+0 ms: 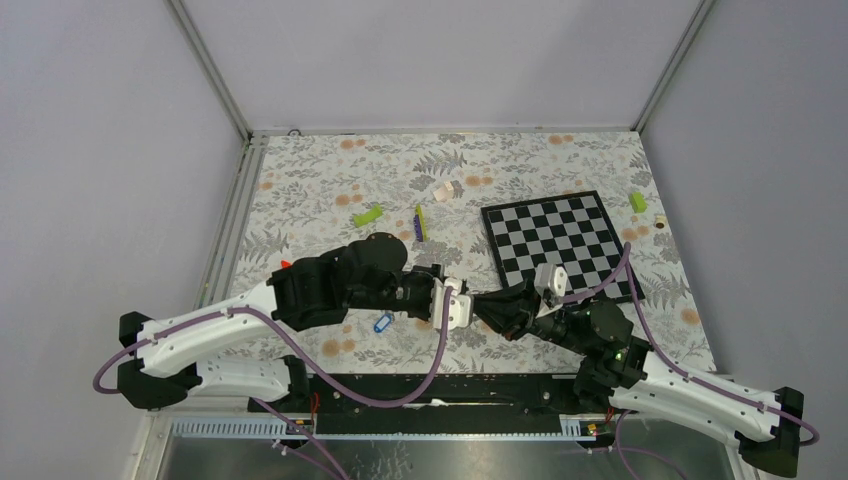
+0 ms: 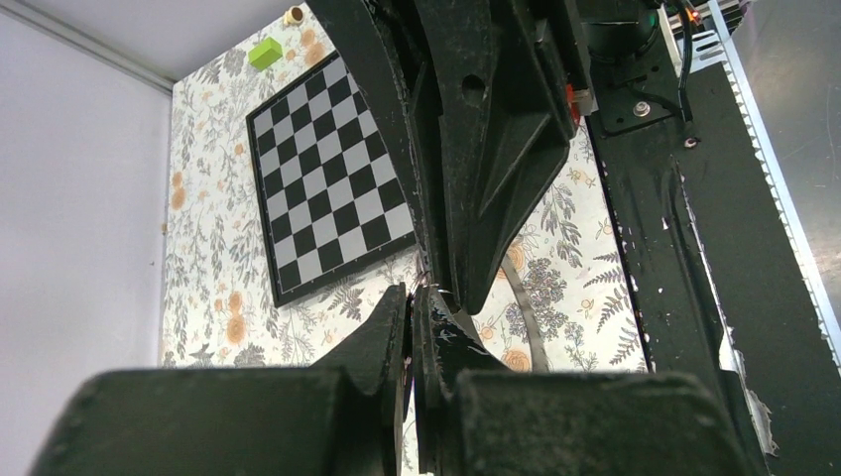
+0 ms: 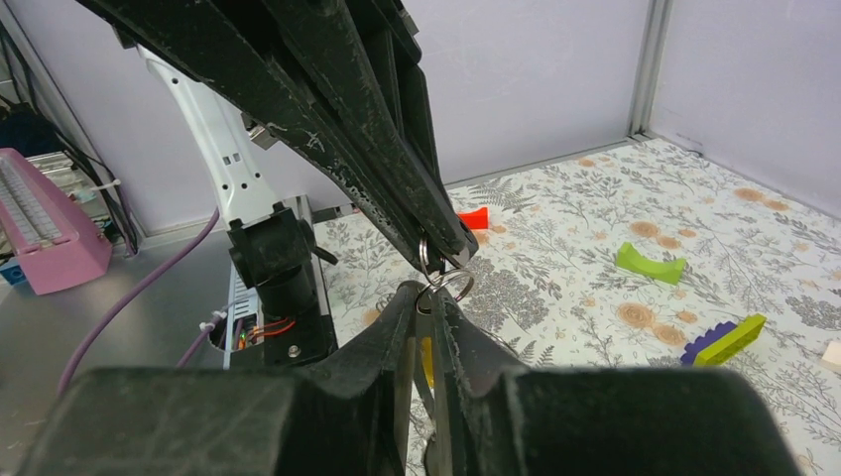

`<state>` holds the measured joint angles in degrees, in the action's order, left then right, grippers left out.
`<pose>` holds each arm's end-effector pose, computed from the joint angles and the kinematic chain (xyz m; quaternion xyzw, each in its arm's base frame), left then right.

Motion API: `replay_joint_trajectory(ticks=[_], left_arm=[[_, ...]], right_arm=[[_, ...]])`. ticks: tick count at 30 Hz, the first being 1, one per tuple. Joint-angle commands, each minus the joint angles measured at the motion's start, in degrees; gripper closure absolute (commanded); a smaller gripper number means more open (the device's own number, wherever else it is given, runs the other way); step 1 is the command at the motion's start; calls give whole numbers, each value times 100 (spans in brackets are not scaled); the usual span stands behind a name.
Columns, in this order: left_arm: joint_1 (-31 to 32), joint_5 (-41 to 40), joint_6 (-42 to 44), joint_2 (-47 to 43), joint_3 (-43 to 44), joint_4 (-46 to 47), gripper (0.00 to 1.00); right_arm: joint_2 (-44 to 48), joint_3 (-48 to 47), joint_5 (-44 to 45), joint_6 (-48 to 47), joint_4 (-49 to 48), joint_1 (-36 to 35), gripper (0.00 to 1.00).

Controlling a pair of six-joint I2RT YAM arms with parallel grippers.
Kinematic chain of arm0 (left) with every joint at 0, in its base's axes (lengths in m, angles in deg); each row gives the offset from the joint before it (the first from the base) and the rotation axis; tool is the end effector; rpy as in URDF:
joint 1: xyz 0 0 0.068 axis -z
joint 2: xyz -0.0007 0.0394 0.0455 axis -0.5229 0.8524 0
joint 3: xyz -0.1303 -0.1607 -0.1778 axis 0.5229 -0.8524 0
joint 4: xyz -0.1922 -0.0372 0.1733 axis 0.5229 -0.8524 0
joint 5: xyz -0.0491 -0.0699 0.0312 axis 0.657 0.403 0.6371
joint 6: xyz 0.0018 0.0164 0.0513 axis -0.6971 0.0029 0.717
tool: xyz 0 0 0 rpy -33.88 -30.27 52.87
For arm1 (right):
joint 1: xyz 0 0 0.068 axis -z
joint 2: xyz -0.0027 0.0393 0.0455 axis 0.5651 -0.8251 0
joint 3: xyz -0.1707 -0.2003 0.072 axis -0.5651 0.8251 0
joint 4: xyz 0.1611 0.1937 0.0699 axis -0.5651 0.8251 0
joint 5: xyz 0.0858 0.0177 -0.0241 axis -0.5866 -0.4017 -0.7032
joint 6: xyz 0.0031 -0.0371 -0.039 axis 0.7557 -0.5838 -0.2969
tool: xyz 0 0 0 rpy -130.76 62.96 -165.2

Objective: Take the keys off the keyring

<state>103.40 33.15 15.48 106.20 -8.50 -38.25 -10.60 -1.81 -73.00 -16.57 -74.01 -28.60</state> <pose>0.0671 -0.2281 0.4014 0.7018 0.4492 -0.2521 0.4921 0.0577 0.1237 0.3002 -0.3263 0.4741 0.4880 0.6562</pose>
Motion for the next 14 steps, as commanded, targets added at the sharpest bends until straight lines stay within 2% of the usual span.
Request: replay_joint_trajectory(ticks=[1,11,14], left_arm=[[53,-98,-176,-13,313,579,100],[55,-484,-508,107,400,586,100],[55,-638,-731,127,382,639,100]], right_arm=[[-15,13,302,39,-285,16,83],[200,51,506,128,-217,16,100],[298,46,532,151,-156,16,100]])
